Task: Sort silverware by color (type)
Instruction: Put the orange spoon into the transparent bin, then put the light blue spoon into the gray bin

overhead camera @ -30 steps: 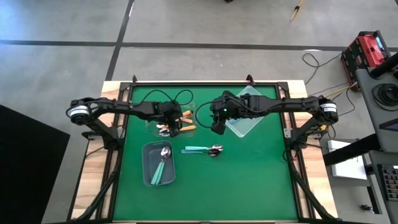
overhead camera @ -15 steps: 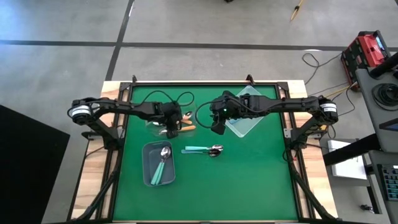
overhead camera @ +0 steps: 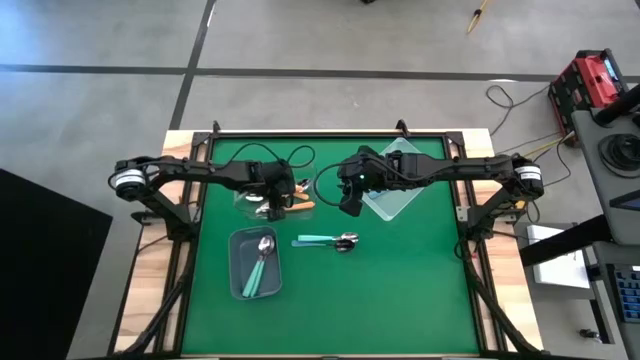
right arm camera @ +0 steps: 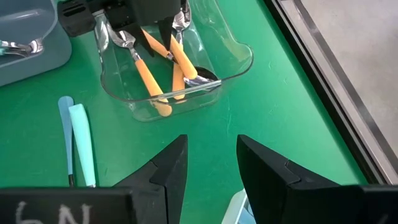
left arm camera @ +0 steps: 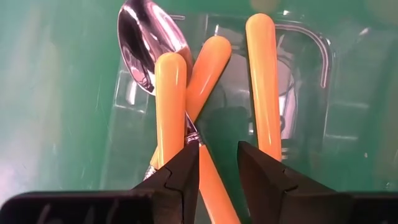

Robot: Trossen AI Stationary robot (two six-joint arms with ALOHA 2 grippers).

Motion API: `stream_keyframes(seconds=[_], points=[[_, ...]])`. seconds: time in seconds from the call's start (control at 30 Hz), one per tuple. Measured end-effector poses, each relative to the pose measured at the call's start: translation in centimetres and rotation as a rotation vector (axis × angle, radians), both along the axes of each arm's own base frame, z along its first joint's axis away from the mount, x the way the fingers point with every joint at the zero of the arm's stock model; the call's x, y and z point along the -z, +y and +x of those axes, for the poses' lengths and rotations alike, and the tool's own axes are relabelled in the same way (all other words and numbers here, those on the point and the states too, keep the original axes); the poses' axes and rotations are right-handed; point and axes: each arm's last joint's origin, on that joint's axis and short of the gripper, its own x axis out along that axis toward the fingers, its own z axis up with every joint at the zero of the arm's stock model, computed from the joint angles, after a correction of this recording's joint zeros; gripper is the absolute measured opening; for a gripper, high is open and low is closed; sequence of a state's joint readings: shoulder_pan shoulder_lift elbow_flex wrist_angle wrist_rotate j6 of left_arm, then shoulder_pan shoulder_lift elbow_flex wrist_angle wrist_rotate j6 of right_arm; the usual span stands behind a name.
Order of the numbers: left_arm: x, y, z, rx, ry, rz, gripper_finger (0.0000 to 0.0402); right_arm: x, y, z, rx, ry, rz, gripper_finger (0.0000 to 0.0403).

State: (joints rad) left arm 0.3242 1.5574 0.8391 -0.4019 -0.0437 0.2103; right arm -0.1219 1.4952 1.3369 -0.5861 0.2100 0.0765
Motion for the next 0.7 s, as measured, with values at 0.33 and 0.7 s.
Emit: stream_keyframes(seconds=[0.33, 0.7], points=[[0.2, 1.7, -0.3, -0.051, 0.007, 0.063, 0.0084, 0.0, 0.0, 0.0, -0.001, 0.001, -0.001, 0.013], [-0.2, 1.5, -0.3, -0.059, 0.0, 0.062, 0.0084, 0.0, 0.0, 0.0, -0.006, 0.003, -0.006, 0.013]])
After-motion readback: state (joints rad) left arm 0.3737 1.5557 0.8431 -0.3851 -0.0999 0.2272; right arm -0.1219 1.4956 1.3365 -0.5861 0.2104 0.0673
